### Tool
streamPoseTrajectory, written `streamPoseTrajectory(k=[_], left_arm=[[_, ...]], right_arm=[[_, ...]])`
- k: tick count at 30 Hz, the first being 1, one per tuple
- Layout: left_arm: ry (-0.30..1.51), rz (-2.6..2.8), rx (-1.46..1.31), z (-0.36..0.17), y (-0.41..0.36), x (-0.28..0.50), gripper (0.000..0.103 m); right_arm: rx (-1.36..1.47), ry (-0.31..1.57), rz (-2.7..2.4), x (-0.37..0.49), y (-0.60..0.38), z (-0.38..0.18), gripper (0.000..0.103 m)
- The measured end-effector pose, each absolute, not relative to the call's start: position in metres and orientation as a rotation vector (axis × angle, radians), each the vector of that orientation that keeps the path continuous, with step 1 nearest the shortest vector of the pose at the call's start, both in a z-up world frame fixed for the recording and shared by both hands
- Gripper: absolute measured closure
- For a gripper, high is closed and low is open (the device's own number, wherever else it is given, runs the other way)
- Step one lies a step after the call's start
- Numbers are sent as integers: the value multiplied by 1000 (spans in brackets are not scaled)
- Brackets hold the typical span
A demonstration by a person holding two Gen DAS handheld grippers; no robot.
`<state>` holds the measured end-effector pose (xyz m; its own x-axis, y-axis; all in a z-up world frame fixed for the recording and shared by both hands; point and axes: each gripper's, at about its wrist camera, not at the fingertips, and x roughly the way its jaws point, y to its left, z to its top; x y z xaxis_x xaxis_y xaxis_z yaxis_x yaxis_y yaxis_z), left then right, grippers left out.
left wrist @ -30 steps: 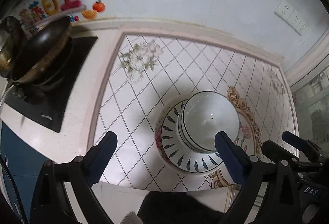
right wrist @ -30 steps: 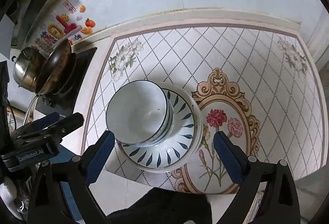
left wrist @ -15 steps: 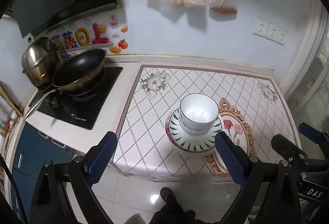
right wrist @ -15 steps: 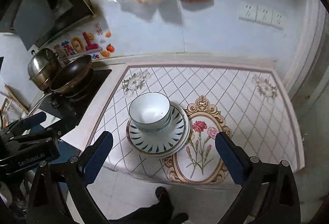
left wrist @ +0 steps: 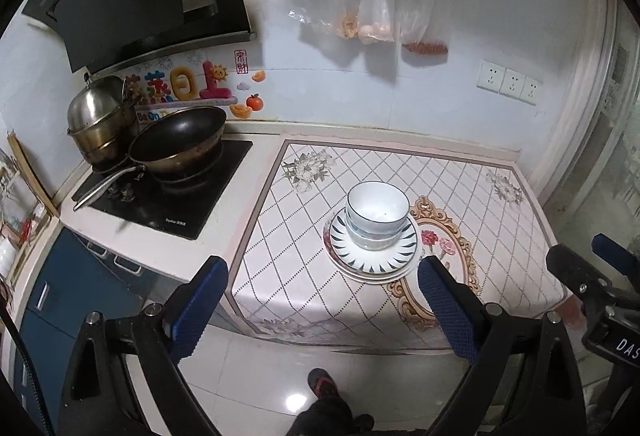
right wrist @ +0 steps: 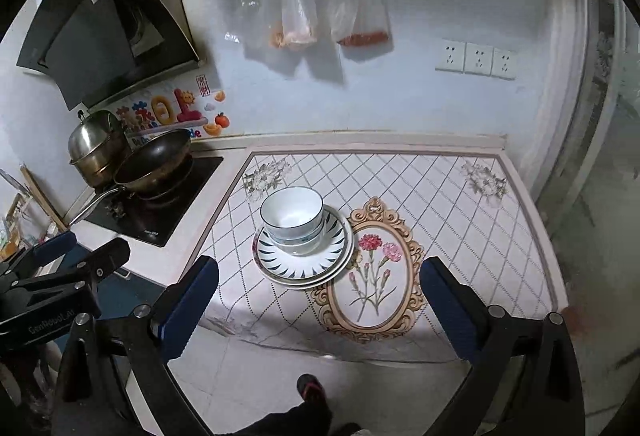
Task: Organize plates and bowls
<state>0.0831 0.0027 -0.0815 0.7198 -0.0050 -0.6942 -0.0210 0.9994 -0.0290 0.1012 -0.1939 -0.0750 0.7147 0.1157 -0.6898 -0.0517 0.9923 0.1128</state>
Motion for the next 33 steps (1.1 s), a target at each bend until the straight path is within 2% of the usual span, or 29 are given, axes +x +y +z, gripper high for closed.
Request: streamPoseTrajectory(k=[33], left_arm=[[691,1,-35,-66,-4,48,6]], right_arm=[[86,741,72,71,-205,-65,0]])
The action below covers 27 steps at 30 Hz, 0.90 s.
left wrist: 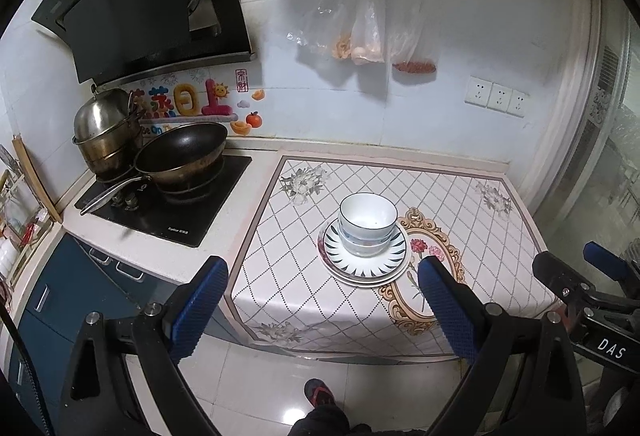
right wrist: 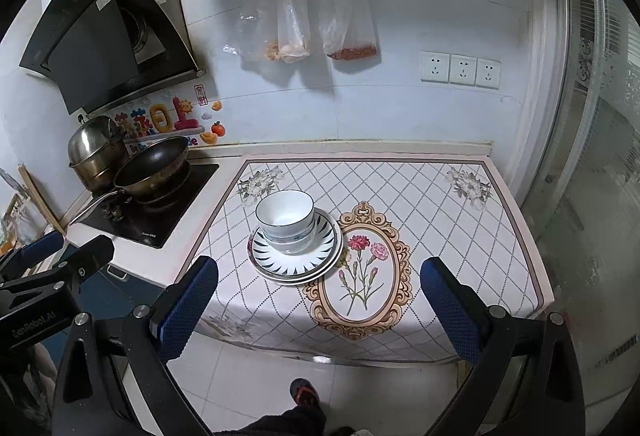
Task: Organize plates and bowls
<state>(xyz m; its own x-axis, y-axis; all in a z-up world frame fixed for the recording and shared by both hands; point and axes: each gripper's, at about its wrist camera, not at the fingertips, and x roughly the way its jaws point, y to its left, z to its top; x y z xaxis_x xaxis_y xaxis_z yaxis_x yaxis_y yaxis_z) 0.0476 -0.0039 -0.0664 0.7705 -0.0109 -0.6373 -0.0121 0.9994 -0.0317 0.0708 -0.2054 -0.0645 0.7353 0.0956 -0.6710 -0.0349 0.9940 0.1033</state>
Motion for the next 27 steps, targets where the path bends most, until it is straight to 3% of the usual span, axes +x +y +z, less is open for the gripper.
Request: streamPoseTrajectory(k=[27], left_arm=[[676,-12,-20,-60,-19,39,6]], right_arm=[[115,700,40,60,-218,-58,0]])
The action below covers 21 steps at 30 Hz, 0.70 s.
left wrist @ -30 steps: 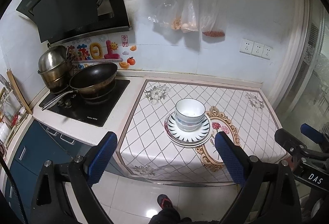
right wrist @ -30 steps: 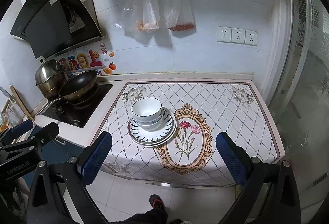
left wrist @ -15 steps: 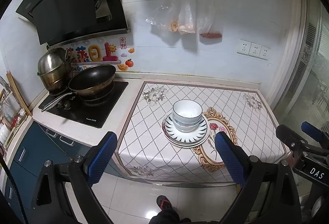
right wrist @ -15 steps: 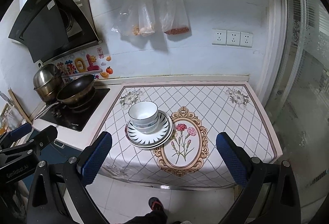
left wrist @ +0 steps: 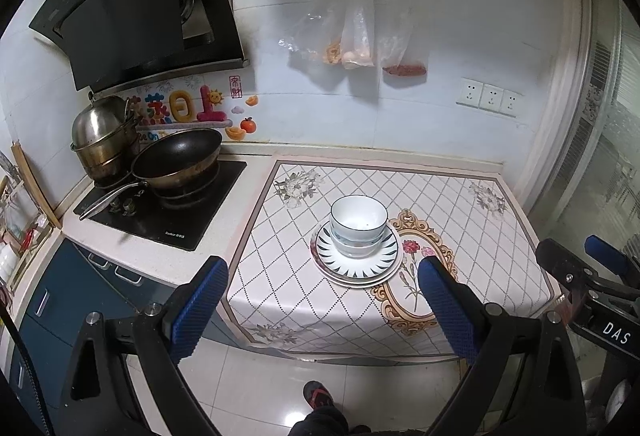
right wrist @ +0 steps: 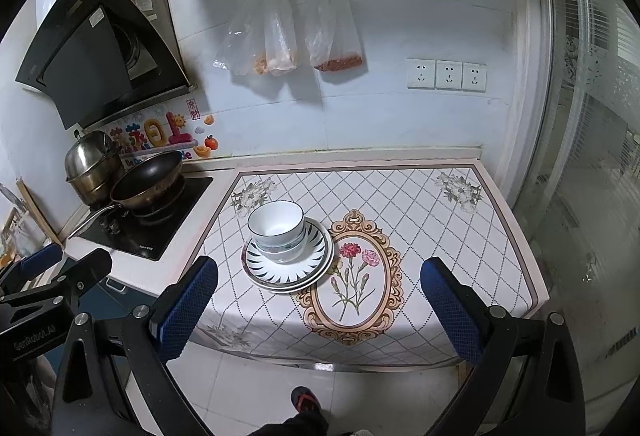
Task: Organize plates and bowls
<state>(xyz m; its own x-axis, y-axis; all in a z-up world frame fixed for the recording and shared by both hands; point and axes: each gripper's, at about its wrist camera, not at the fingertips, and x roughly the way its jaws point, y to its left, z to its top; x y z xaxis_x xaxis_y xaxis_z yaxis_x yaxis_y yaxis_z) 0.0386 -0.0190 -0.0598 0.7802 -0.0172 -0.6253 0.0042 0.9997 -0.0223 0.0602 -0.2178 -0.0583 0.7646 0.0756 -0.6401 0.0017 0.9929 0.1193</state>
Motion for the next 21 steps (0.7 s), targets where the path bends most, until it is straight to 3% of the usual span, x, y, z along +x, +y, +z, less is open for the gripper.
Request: streamPoseTrajectory(k=[21], left_arm=[[653,-13,-32,-53,-14,33,6]], right_arm=[[121,687,28,53,-217,-55,0]])
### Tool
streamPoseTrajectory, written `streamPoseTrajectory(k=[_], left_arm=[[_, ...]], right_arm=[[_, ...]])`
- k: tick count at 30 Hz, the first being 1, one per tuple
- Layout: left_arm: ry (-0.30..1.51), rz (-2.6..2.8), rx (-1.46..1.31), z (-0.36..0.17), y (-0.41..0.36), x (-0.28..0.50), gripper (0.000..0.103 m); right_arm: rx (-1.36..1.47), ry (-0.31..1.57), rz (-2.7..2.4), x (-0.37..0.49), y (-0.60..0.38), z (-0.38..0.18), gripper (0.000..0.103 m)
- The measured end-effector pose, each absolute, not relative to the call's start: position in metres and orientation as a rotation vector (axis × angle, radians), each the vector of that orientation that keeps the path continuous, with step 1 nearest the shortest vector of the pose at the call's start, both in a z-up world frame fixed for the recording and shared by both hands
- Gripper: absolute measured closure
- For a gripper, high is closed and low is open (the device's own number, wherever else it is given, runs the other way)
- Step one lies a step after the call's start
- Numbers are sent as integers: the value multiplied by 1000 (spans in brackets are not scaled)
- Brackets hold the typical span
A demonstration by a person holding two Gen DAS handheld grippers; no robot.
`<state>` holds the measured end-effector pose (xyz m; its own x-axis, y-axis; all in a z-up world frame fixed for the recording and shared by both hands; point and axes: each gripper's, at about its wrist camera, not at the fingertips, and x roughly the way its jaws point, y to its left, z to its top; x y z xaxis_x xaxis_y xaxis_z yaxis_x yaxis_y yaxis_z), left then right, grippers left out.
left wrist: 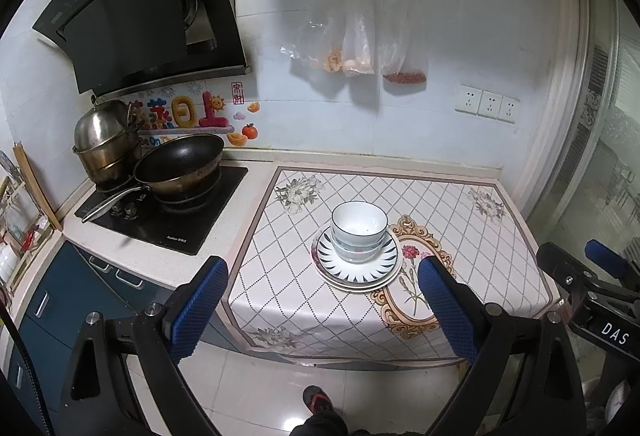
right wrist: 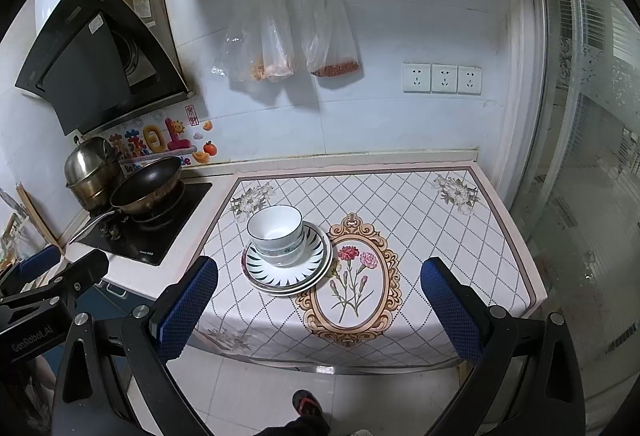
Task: Organize plates and bowls
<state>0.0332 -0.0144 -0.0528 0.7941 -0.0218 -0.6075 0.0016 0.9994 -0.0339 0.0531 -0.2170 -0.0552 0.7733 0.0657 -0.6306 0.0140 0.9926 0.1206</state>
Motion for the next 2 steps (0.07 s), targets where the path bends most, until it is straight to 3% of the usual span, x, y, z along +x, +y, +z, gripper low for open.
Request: streamPoseTrajectory(k=[2], left_arm=[[651,-16,-34,-52,-13,33,6]], right_arm=[[123,688,28,52,-217,-55,0]])
